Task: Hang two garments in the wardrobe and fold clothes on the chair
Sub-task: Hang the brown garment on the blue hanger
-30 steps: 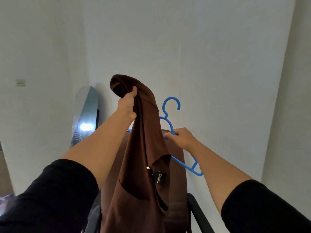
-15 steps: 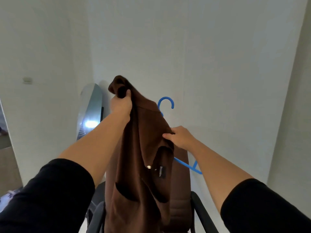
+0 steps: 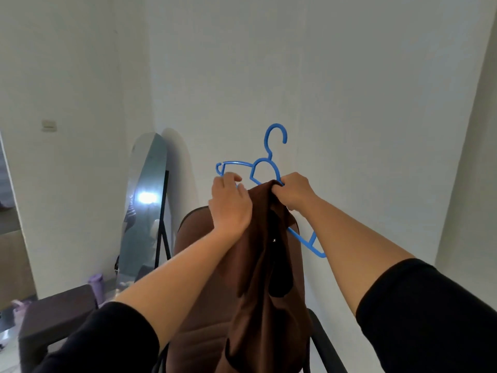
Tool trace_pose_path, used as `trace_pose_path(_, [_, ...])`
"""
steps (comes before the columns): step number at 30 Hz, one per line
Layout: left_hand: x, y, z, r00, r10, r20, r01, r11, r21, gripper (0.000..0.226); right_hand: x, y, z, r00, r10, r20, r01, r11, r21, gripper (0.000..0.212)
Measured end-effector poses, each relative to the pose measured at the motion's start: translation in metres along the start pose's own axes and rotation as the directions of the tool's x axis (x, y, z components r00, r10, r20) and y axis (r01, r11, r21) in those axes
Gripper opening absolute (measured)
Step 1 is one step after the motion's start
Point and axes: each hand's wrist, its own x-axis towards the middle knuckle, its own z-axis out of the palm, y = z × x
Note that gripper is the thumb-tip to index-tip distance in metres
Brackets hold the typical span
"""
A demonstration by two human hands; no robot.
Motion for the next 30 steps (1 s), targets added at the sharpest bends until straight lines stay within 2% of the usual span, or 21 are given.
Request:
trace_pose_path(1, [-0.007,0.006,-0.001,0.990,0.122,-0.069,-0.123,0.992,-0.014,0.017,0.000,-0.001,-0.002,1.000,0.011,0.000,-0.011,1.000,0.011,0.018])
trace_pose_path(2, [-0.013,0.008,-0.001,0.970,0.237,-0.060,-0.237,0.972,0.001,0.020,0.000,-0.001,-0.005,1.000,0.016,0.003,-0.016,1.000,0.018,0.019])
trace_pose_path(3, [-0.016,0.009,0.002,0.951,0.310,0.007,-0.310,0.950,0.027,0.029,0.000,-0.001,-0.007,1.000,0.018,0.006,-0.018,1.000,0.026,0.022])
trace_pose_path(4, [-0.018,0.009,0.004,0.942,0.324,0.092,-0.330,0.942,0.058,0.042,-0.001,-0.002,-0.009,1.000,0.016,0.007,-0.017,0.999,0.033,0.023])
trace_pose_path(6, [-0.016,0.007,0.009,0.954,0.217,0.209,-0.238,0.968,0.083,0.066,-0.002,-0.003,-0.011,1.000,0.011,0.022,-0.012,0.999,0.047,0.023])
trace_pose_path(8, [-0.009,0.006,0.010,0.962,0.110,0.250,-0.128,0.990,0.059,0.070,-0.003,-0.003,-0.012,0.999,-0.003,0.051,0.000,0.999,0.054,0.022])
trace_pose_path(11, [0.005,0.009,0.011,0.929,0.113,0.353,-0.178,0.971,0.157,0.041,-0.004,0.002,-0.014,0.996,-0.013,0.089,0.008,0.998,0.058,0.018])
trace_pose_path(13, [0.013,0.010,0.011,0.922,0.096,0.376,-0.181,0.963,0.198,0.029,-0.006,0.008,-0.016,0.994,0.002,0.111,-0.012,0.996,0.089,0.022])
trace_pose_path(18, [0.038,0.006,0.001,0.925,-0.049,0.378,-0.016,0.986,0.167,0.028,-0.016,0.021,-0.033,0.995,0.071,0.070,-0.082,0.982,0.168,0.046])
trace_pose_path(21, [0.058,0.003,-0.009,0.941,-0.138,0.309,0.082,0.979,0.189,0.034,-0.020,0.032,-0.044,0.998,0.069,0.012,-0.070,0.989,0.128,0.044])
trace_pose_path(24, [0.075,-0.003,-0.021,0.946,-0.230,0.227,0.209,0.971,0.113,0.039,-0.024,0.047,-0.053,0.995,0.082,-0.048,-0.078,0.994,0.076,0.042])
trace_pose_path(26, [0.084,-0.009,-0.029,0.956,-0.223,0.189,0.207,0.973,0.101,0.032,-0.026,0.055,-0.058,0.993,0.098,-0.070,-0.093,0.993,0.070,0.041])
trace_pose_path(30, [0.093,-0.019,-0.042,0.949,-0.240,0.202,0.206,0.962,0.179,0.027,-0.031,0.066,-0.064,0.992,0.110,-0.064,-0.107,0.993,0.051,0.041])
